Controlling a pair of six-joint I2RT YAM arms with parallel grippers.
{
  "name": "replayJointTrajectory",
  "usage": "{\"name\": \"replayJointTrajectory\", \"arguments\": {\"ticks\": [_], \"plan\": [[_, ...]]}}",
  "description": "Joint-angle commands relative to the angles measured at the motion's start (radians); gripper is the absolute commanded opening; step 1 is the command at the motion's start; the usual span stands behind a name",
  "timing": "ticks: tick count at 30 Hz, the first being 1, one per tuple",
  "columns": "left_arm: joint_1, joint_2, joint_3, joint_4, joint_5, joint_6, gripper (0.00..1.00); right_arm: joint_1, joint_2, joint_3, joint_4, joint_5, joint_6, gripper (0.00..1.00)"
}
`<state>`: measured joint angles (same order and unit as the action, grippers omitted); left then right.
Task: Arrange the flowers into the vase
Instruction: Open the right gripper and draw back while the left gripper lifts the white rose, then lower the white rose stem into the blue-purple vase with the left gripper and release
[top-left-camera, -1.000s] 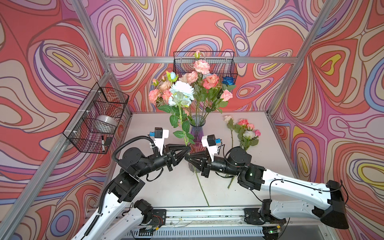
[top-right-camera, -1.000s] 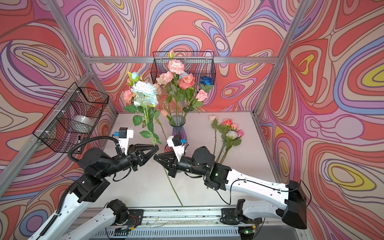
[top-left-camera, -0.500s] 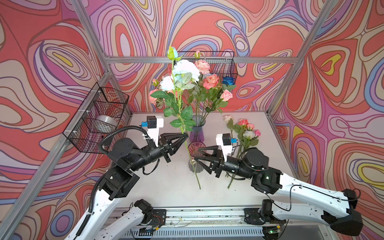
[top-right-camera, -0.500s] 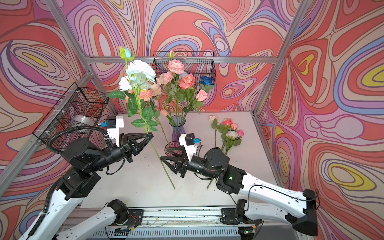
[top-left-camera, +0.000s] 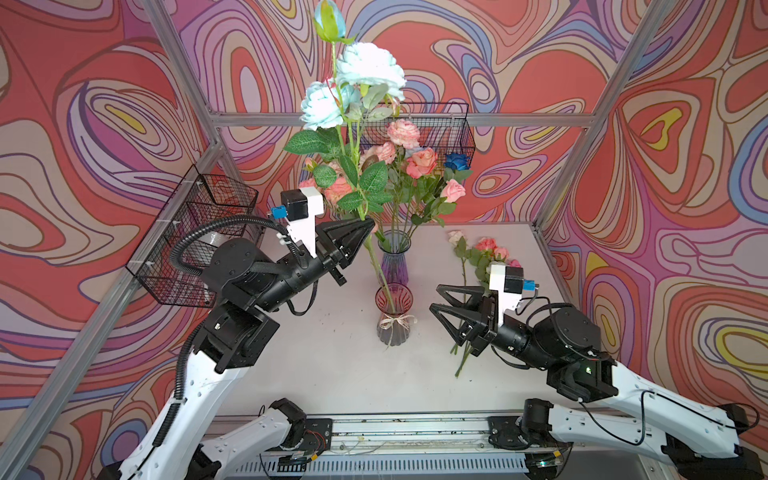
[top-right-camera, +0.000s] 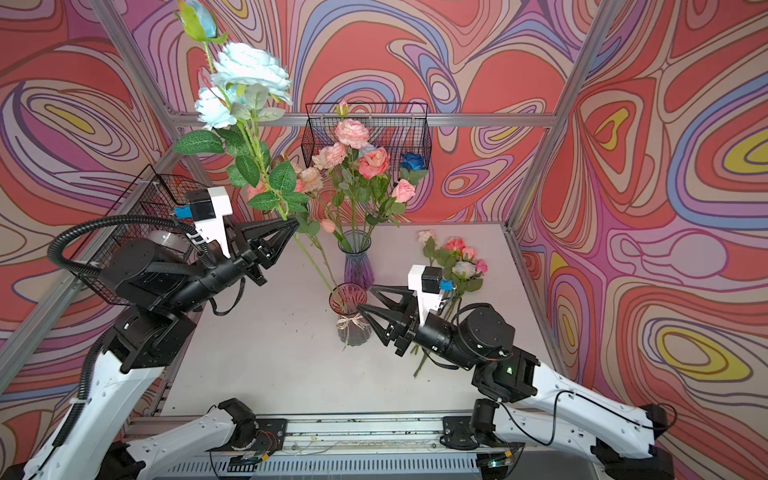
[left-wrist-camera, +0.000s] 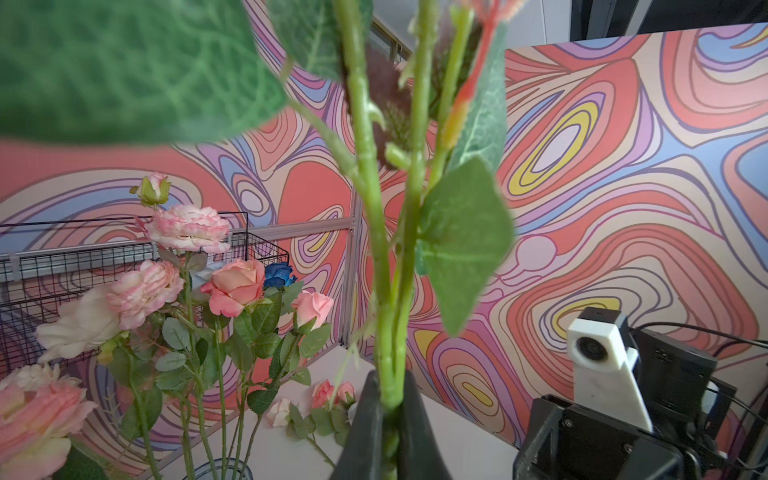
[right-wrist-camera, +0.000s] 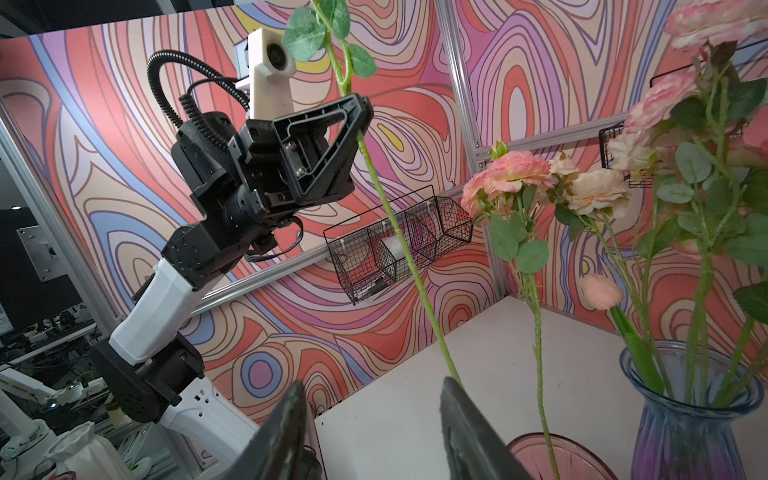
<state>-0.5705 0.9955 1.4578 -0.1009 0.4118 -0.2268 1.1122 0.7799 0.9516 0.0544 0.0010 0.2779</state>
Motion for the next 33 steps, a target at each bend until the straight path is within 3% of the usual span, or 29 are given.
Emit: {"name": "replayJointTrajectory", "arguments": {"ticks": [1,5,15,21,26,33], "plan": [[-0.005,0.034,0.013,0.069,-0.052,0.075,0.0,0.005,-0.02,-0.01,-0.026,0.023,-0.014,0.53],[-0.003,0.056,-0.05,0.082,-0.066,0.067,0.0,0.005,-0.038,-0.02,-0.031,0.033,-0.014,0.53],[-0.003,-0.014,-0.407,0.222,-0.12,-0.05,0.0,0.005,-0.038,-0.045,-0.034,0.06,-0.017,0.53],[-0.003,-0.05,-0.535,0.233,-0.214,-0.121,0.2,0.004,-0.039,-0.066,-0.028,0.081,-0.01,0.53],[-0.003,-0.074,-0.567,0.226,-0.26,-0.15,0.48,0.005,-0.034,-0.065,-0.036,0.085,-0.001,0.53],[-0.003,-0.118,-0.493,0.161,-0.247,-0.181,0.64,0.004,-0.047,-0.064,-0.054,0.106,0.022,0.57]]}}
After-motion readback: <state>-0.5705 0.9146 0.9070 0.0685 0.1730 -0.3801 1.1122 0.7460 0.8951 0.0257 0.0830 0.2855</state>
